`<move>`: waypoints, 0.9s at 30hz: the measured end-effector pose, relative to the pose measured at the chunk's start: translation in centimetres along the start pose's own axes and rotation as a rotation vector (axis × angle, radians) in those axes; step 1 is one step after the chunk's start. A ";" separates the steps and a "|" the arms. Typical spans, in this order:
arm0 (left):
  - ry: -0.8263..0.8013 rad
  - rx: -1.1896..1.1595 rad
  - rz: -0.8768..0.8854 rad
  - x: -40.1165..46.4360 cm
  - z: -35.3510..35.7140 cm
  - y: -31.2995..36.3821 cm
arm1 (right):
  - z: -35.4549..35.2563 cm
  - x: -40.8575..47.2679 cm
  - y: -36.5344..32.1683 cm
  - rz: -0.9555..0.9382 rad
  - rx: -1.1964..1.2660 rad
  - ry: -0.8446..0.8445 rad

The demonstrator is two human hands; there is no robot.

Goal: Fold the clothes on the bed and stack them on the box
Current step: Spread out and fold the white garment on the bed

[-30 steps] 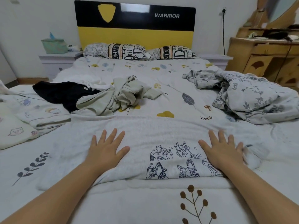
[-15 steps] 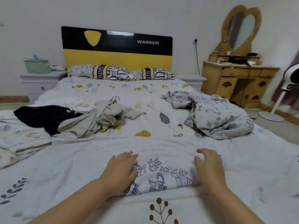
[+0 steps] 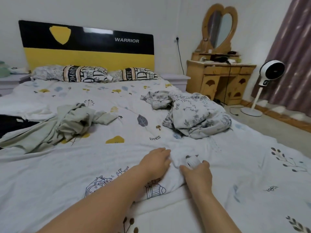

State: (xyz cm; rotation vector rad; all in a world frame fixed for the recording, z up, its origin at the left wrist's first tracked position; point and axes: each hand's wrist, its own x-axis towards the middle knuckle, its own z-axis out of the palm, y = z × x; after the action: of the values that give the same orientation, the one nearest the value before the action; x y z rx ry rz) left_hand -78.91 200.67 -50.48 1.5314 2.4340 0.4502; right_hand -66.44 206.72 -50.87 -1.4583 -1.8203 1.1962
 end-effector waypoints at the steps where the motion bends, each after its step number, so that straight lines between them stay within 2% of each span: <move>1: 0.000 -0.036 -0.013 1.2 0.3 0.2 | 0.2 0.3 0.2 -0.009 -0.030 0.014; 5: 0.046 -0.272 -0.193 4.3 0.8 1.0 | 1.3 0.2 1.2 -0.163 -0.069 0.096; 8: -0.014 -0.466 -0.280 5.3 -0.3 2.1 | 2.2 -0.3 1.6 -0.337 -0.045 0.122; 13: -0.176 -0.959 -0.371 4.7 -3.2 1.2 | 3.4 -1.2 0.8 -0.592 0.089 -0.083; 17: -0.274 -1.214 -0.343 3.0 -5.9 -0.6 | 3.7 -2.9 -0.6 -0.788 -0.030 -0.242; 19: -0.310 -1.189 -0.318 1.8 -7.3 -1.4 | 3.9 -4.3 -1.7 -0.875 -0.112 -0.325; 21: -0.287 -1.026 -0.337 0.3 -8.9 -2.1 | 4.1 -5.8 -2.9 -0.921 -0.144 -0.386; 24: -0.136 -0.635 -0.369 -1.8 -10.7 -3.6 | 5.0 -8.2 -4.4 -0.976 -0.204 -0.450; 25: -0.077 -0.560 -0.383 -2.5 -11.3 -4.3 | 5.5 -9.0 -4.8 -0.986 -0.224 -0.467; 27: -0.001 -0.575 -0.396 -4.2 -12.4 -6.2 | 6.7 -10.6 -5.7 -0.999 -0.268 -0.491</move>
State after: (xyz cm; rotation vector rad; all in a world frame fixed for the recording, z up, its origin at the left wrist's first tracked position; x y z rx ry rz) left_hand -86.65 192.70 -41.21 0.7958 2.2416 0.9513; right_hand -71.64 194.42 -47.77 -0.1818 -2.6091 0.8078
